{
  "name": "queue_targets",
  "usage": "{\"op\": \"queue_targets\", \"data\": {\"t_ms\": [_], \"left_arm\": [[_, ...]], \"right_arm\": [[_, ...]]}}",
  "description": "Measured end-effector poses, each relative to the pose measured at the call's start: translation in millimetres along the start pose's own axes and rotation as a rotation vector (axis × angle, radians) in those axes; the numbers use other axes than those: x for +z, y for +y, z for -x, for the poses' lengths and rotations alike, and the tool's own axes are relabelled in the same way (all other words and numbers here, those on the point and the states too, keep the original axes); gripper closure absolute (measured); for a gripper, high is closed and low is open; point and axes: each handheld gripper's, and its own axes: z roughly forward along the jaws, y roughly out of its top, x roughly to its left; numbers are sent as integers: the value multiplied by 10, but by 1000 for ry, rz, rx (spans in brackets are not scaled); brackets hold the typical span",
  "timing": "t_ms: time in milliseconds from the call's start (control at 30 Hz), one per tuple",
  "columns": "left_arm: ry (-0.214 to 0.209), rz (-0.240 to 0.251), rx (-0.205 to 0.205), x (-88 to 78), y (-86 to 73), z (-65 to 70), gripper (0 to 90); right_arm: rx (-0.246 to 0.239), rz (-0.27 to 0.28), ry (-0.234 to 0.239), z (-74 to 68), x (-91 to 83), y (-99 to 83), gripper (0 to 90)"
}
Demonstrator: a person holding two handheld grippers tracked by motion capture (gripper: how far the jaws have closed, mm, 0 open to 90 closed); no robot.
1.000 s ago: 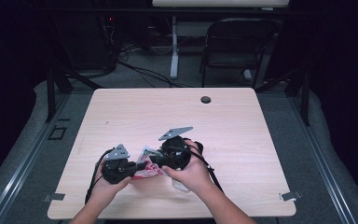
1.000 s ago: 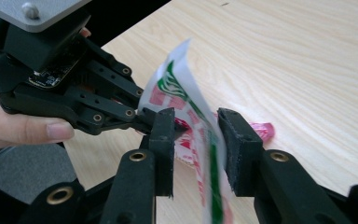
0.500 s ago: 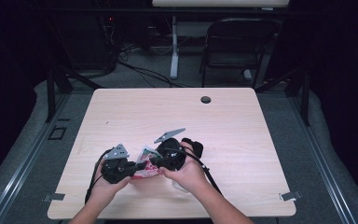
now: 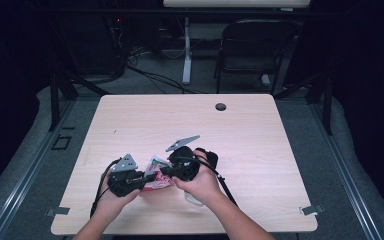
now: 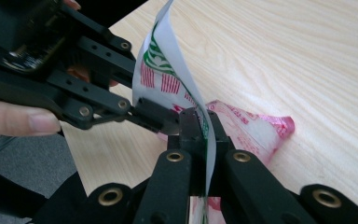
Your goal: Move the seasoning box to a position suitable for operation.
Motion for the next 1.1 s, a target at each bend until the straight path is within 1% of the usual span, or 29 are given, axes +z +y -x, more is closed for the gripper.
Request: {"op": "queue_targets", "data": {"t_ms": [33, 67, 100, 167, 200, 233, 267, 300, 367, 433, 500, 533, 567, 600, 633, 800, 967, 1100], "left_arm": [[-5, -7, -2, 0, -6, -16, 774], [-5, 1, -10, 7, -15, -24, 751], [-13, 4, -13, 9, -22, -40, 726], [-13, 2, -18, 11, -26, -49, 697], [-8, -6, -26, 22, -46, -83, 673], [-8, -6, -26, 22, -46, -83, 670], [-19, -6, -40, 28, -59, -104, 670], [-19, -8, -44, 27, -69, -127, 660], [-29, 5, -60, 33, -82, -142, 649], [-30, 2, -59, 31, -84, -150, 627], [-37, 10, -65, 47, -95, -157, 606], [-33, 25, -66, 53, -100, -157, 588], [-33, 23, -70, 52, -99, -159, 582], [-47, 28, -76, 55, -102, -164, 583], [-52, 31, -78, 55, -104, -164, 584], [-57, 27, -67, 68, -103, -152, 583], [-70, 32, -67, 74, -102, -138, 574], [-108, 37, -67, 96, -110, -143, 540]], "right_arm": [[3, 7, 10, -4, -6, 11, 900], [3, 15, 16, -9, -20, 33, 900], [-1, 18, 17, -15, -33, 53, 900], [-2, 20, 14, -22, -45, 72, 900], [-11, 24, 12, -34, -59, 104, 900], [-11, 24, 12, -34, -59, 104, 900], [-12, 22, 11, -40, -65, 116, 900], [-13, 22, 8, -45, -62, 132, 900], [-12, 30, 9, -43, -62, 140, 900], [-17, 39, 7, -41, -77, 153, 900], [-20, 56, 3, -42, -101, 170, 900], [-17, 66, 0, -46, -113, 178, 900], [-24, 63, 1, -45, -127, 189, 900], [-31, 66, 0, -45, -139, 197, 900], [-36, 67, -2, -46, -149, 205, 900], [-40, 77, -8, -52, -189, 228, 900], [-46, 84, -13, -57, -218, 246, 900], [-64, 90, -12, -91, -261, 266, 900]]}}
